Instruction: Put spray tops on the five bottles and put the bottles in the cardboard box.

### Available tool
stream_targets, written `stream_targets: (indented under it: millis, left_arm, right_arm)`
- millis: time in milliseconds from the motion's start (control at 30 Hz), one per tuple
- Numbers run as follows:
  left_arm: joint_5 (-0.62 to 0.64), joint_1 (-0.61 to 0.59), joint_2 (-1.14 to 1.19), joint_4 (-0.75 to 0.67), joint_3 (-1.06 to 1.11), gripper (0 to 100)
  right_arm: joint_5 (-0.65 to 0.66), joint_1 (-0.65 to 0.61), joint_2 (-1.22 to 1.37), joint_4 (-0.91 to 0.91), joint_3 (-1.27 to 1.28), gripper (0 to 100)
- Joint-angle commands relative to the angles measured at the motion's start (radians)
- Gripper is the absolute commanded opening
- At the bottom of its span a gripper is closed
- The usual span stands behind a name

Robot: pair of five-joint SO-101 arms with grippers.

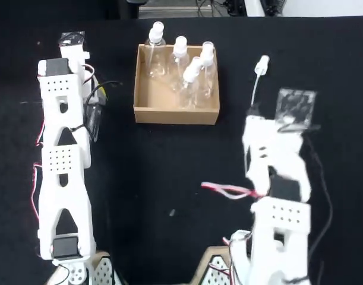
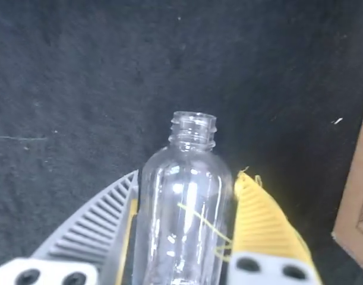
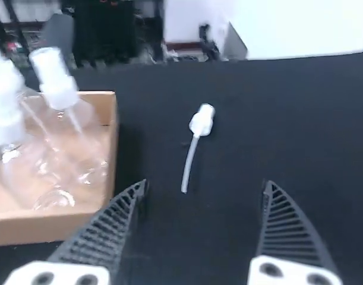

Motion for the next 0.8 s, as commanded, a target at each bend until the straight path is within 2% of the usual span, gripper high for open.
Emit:
stream_targets:
  millis: [0, 400, 567, 767]
  left_arm:
    - [-0.092, -0.021, -0.029, 0.012, 0.019, 20]
    - [-0.275, -0.022, -0.25, 0.011, 0.312, 20]
    - [-0.324, -0.019, -0.244, 0.009, 0.383, 20]
    - [-0.324, -0.019, -0.207, 0.008, 0.383, 20]
  right_arm:
    - [-0.014, 0.066, 0.211, 0.112, -0.283, 25.0]
    - [-0.015, 0.078, 1.032, 0.173, -1.064, 26.0]
    - [-0.008, 0.061, 1.323, 0.184, -1.339, 34.3]
    - [-0.015, 0.008, 1.659, 0.229, -1.742, 34.5]
